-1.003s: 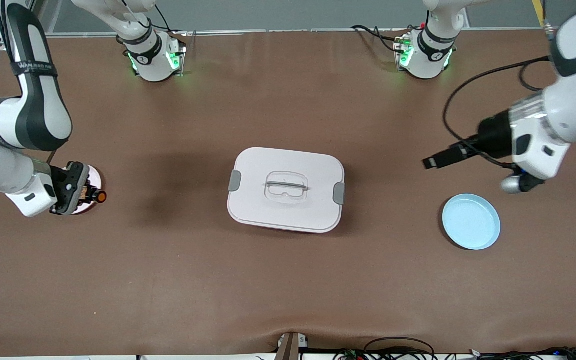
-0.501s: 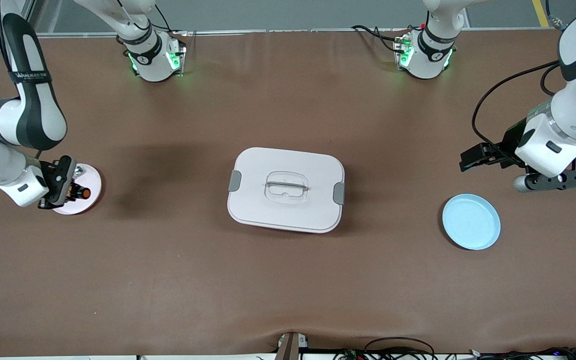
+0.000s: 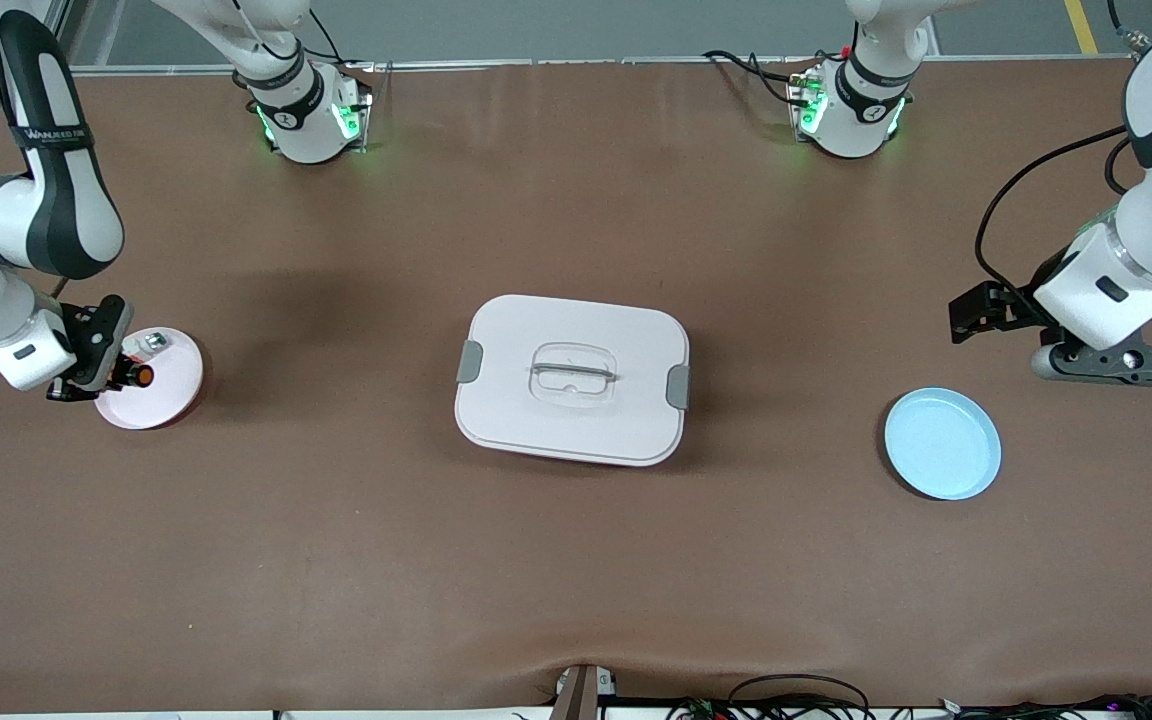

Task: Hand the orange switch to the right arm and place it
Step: 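Lower the orange switch onto the white plate with the right gripper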

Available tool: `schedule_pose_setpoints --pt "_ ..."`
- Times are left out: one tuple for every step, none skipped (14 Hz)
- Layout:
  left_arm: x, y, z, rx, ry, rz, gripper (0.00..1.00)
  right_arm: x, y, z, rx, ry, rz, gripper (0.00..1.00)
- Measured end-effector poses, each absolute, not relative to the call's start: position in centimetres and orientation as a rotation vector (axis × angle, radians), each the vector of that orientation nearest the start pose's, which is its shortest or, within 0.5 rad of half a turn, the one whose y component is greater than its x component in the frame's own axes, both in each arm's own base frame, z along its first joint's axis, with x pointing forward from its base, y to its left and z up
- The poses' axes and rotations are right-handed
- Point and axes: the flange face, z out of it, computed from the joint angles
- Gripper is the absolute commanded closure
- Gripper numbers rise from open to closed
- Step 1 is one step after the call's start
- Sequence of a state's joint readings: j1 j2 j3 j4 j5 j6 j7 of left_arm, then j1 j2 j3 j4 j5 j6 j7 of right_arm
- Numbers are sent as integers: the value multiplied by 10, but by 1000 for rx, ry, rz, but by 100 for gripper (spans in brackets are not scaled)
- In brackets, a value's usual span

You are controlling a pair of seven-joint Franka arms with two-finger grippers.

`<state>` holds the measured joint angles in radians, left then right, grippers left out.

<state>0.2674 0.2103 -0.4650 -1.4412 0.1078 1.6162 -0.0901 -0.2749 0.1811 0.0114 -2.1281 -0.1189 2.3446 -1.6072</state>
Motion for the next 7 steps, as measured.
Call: schedule_pose_setpoints --pt "611 -79 578 -3121 167 16 0 545 -156 323 -2450 -2097 69 100" --pt "612 -76 578 -3119 164 16 0 540 -161 317 -2464 -2087 61 100" --pt "612 -72 578 -3117 158 17 0 534 -166 310 -2479 -2078 52 100" --pt "613 -70 577 -3115 155 17 0 529 -169 303 -2493 -2077 36 100" --pt "614 -69 577 -3111 151 17 0 524 -171 297 -2504 -2077 22 100" --pt "614 -70 576 -3105 149 18 0 520 -173 291 -2510 -2080 17 100" --pt "614 -73 576 -3097 151 18 0 518 -175 286 -2507 -2095 26 100"
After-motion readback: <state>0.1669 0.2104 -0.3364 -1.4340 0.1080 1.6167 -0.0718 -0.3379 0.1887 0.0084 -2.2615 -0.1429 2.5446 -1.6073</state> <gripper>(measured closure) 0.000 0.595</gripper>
